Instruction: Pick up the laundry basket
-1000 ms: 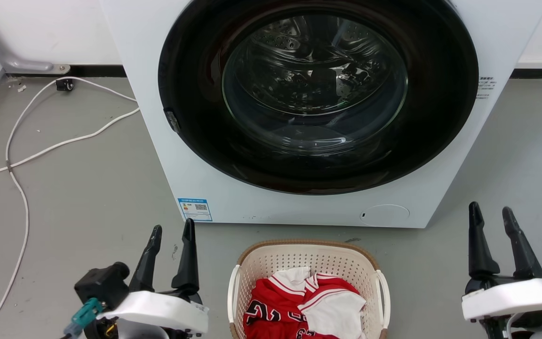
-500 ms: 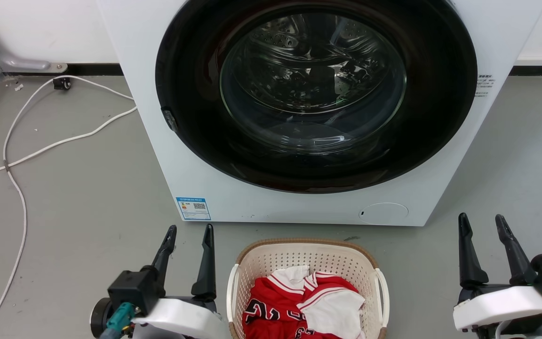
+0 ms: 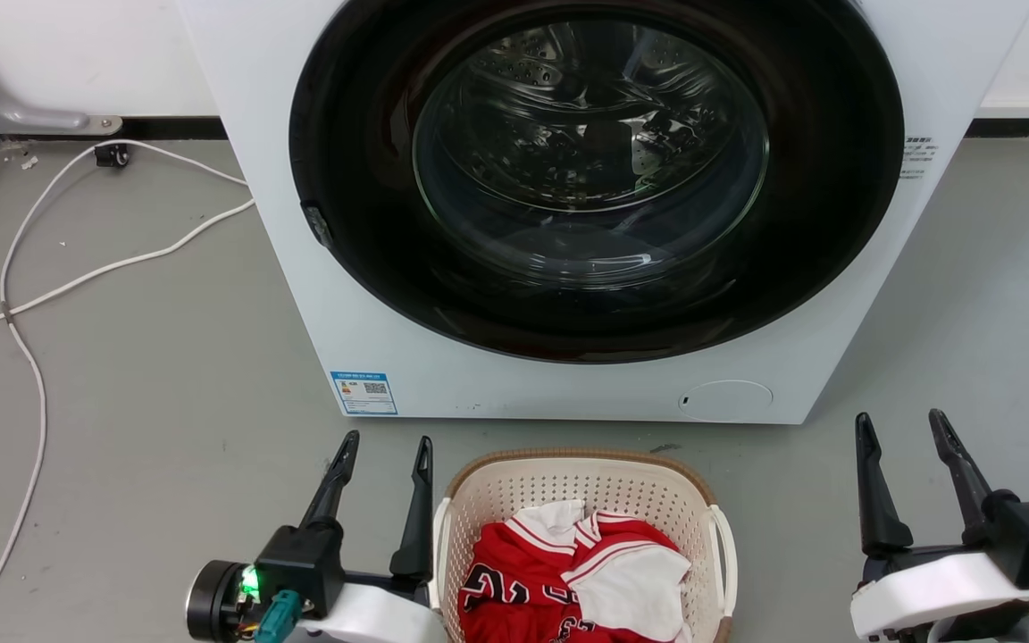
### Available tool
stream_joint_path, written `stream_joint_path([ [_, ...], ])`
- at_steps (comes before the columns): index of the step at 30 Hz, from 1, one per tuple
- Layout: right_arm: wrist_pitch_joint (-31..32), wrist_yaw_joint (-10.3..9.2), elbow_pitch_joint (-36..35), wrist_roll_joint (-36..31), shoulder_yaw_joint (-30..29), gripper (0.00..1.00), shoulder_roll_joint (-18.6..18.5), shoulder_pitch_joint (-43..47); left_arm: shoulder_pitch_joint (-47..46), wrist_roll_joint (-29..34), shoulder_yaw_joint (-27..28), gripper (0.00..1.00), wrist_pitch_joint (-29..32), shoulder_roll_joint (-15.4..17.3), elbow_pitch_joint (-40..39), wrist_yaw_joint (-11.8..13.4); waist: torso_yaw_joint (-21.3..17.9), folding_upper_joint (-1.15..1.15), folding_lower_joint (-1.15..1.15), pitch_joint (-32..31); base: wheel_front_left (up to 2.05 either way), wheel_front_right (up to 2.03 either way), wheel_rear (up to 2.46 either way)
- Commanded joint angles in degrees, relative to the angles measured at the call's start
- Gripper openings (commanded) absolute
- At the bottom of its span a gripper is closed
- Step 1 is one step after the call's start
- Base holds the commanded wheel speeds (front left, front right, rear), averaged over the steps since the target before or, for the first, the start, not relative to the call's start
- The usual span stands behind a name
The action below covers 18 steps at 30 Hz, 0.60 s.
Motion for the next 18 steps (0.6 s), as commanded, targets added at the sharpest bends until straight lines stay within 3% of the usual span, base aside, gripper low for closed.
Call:
stream_joint_path([
  [1, -0.6, -0.02, -0.4, -1.5, 0.0, 1.00, -0.3, 0.1, -0.7, 1.5, -0.4, 1.00, -0.5, 0.3, -0.4, 0.4, 0.0, 0.00, 0.00, 0.1, 0.00, 0.00, 0.00],
  [6, -1.2, -0.02, 0.4, -2.6, -0.3, 1.00, -0.3, 0.4, -0.3, 3.0, -0.7, 1.00, -1.1, 0.0, 0.0, 0.6, 0.0, 0.00, 0.00, 0.2, 0.00, 0.00, 0.00],
  [11, -1.7, -0.02, 2.4, 2.1, -1.0, 1.00, -0.3, 0.6, 0.6, 4.2, -0.3, 1.00, -1.7, -0.7, 1.6, 0.3, 0.0, 0.00, 0.00, 0.2, 0.00, 0.00, 0.00],
  [18, -2.4, -0.02, 3.7, -0.4, -0.8, 1.00, -0.3, 0.6, 1.6, 3.8, 2.6, 1.00, -2.4, -2.5, 3.4, -1.4, -0.1, 0.00, 0.00, 0.2, 0.00, 0.00, 0.00],
])
